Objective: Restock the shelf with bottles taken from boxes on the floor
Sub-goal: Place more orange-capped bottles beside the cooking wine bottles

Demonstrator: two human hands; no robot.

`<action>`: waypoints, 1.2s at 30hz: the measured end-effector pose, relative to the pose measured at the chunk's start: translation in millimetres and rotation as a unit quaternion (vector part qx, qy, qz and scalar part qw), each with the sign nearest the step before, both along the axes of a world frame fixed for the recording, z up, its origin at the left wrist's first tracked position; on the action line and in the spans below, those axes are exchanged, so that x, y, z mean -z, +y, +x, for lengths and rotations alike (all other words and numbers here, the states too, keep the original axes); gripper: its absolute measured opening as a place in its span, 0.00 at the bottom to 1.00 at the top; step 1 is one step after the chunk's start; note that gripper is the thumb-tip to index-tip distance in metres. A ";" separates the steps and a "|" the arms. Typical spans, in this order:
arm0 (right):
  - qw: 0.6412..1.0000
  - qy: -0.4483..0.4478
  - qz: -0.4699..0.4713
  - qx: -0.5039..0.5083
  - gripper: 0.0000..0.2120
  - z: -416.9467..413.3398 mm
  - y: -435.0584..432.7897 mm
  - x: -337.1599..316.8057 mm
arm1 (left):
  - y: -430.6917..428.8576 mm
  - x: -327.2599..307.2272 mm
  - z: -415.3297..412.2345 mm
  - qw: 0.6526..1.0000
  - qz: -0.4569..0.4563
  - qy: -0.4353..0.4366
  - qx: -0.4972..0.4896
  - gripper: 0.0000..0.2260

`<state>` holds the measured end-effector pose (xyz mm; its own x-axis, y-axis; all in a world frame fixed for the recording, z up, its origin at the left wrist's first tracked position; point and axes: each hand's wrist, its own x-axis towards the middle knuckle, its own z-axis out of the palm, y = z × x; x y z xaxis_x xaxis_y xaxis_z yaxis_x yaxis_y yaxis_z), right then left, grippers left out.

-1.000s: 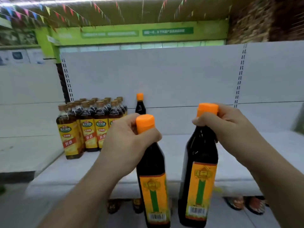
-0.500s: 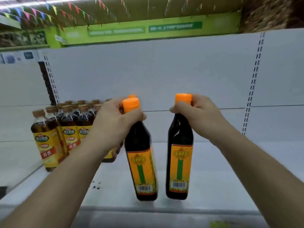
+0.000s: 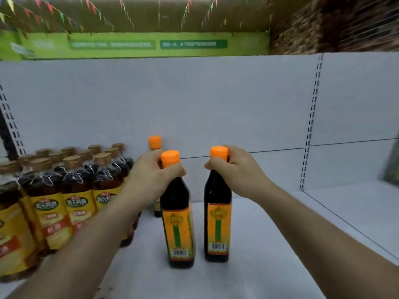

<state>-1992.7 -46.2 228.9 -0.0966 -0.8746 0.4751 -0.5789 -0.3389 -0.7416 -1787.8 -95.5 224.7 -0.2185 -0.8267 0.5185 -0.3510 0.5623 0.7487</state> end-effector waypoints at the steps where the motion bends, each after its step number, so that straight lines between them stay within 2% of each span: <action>1: 1.000 0.001 -0.001 0.007 0.14 1.2 -2.3 1.2 | -5.4 0.9 -0.3 1.000 0.003 -0.004 -0.002 0.10; 8: 1.000 0.020 -0.006 0.011 0.15 4.2 -10.0 6.7 | -17.3 5.7 -5.0 0.999 0.010 0.021 0.038 0.12; 12: 0.999 0.030 -0.014 0.018 0.15 7.7 -12.0 14.3 | -17.1 16.4 -1.8 0.999 0.007 0.035 0.035 0.17; 20: 1.000 0.010 -0.018 0.015 0.13 5.3 -7.7 24.6 | 1.3 33.3 -3.8 0.997 0.027 0.067 -0.023 0.10; 23: 1.000 -0.001 0.009 0.011 0.15 -3.6 -0.3 31.8 | 12.9 43.3 4.4 0.993 0.047 0.078 -0.069 0.16; 25: 0.999 -0.020 0.037 0.021 0.19 -10.1 8.1 40.4 | 21.9 54.2 10.3 0.992 0.053 0.079 -0.085 0.21; 29: 0.994 -0.066 0.092 0.009 0.30 -21.0 23.4 61.1 | 35.7 78.6 12.4 0.991 0.072 0.065 -0.095 0.25; 33: 0.984 -0.057 0.152 -0.075 0.31 -30.9 25.5 74.2 | 42.3 100.1 7.2 0.988 0.095 0.024 -0.115 0.30; 36: 0.973 -0.006 0.193 -0.124 0.35 -36.0 24.8 82.6 | 44.6 111.2 3.0 0.985 0.104 -0.008 -0.140 0.36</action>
<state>-2028.7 -21.4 146.2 0.1370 -0.9849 0.1062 -0.5046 -0.1616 -0.8481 -1784.9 -50.8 113.5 0.0261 -0.9437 0.3298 -0.4826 0.2770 0.8309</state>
